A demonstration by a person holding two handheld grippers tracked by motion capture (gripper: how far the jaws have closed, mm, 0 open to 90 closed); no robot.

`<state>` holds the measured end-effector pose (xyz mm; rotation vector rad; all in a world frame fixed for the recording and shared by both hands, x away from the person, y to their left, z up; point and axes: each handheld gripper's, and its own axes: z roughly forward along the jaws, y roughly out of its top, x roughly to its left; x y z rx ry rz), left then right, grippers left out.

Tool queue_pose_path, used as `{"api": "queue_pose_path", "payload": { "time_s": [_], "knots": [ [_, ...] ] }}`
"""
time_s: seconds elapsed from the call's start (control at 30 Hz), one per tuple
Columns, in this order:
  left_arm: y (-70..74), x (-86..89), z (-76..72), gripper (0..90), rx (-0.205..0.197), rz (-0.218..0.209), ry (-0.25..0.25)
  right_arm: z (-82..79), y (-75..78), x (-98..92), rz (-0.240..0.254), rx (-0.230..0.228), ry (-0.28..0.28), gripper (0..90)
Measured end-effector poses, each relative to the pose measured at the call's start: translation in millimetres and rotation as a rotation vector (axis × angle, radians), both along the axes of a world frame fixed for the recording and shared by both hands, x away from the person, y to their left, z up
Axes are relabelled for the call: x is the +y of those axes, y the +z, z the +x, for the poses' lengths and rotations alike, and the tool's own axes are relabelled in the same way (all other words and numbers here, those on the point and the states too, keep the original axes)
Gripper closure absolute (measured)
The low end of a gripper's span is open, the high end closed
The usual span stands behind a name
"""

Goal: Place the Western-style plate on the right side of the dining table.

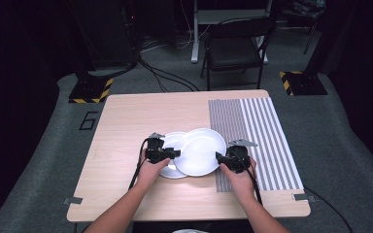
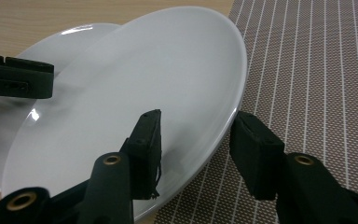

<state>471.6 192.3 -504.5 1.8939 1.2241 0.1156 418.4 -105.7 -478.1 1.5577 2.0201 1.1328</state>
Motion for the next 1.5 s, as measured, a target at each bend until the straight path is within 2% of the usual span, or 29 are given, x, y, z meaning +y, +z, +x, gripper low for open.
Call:
{"api": "queue_pose_path", "payload": {
  "time_s": [0.27, 0.43, 0.53, 0.7, 0.83, 1.03, 1.27, 1.3, 1.5],
  "knots": [
    [-0.6, -2.4, -3.3, 55.3, -0.036, 0.019, 0.000, -3.7, -1.6, -3.7, 0.000, -0.003, 0.010, 57.2],
    [0.5, -0.8, -4.2, 56.2, -0.043, 0.014, -0.003, -4.5, -5.8, -5.2, 0.027, 0.009, 0.005, 57.3],
    [-0.2, -0.9, -4.4, 56.5, -0.041, 0.030, -0.007, -4.4, -8.1, -5.7, 0.024, 0.018, 0.004, 57.2],
    [-1.8, -1.8, -4.4, 56.7, -0.038, 0.032, -0.007, -3.3, -14.6, -9.3, 0.053, 0.040, -0.010, 56.7],
    [-2.6, -2.9, -4.9, 56.1, -0.045, 0.019, -0.007, -3.2, -18.1, -10.5, 0.071, 0.045, -0.011, 56.0],
    [-2.7, -6.2, -7.2, 52.8, -0.057, 0.037, -0.017, -3.7, -20.5, -8.5, 0.079, 0.043, -0.021, 53.6],
    [-2.1, -9.9, -10.8, 50.3, -0.073, 0.047, -0.004, -5.0, -23.5, -4.9, 0.079, 0.038, -0.036, 51.2],
    [-1.6, -9.6, -11.3, 49.9, -0.077, 0.062, -0.011, -5.1, -23.8, -5.0, 0.078, 0.038, -0.036, 51.1],
    [-2.7, -11.9, -12.4, 46.9, -0.073, 0.045, -0.008, -5.3, -25.1, -5.0, 0.083, 0.039, -0.040, 50.6]
  ]
}}
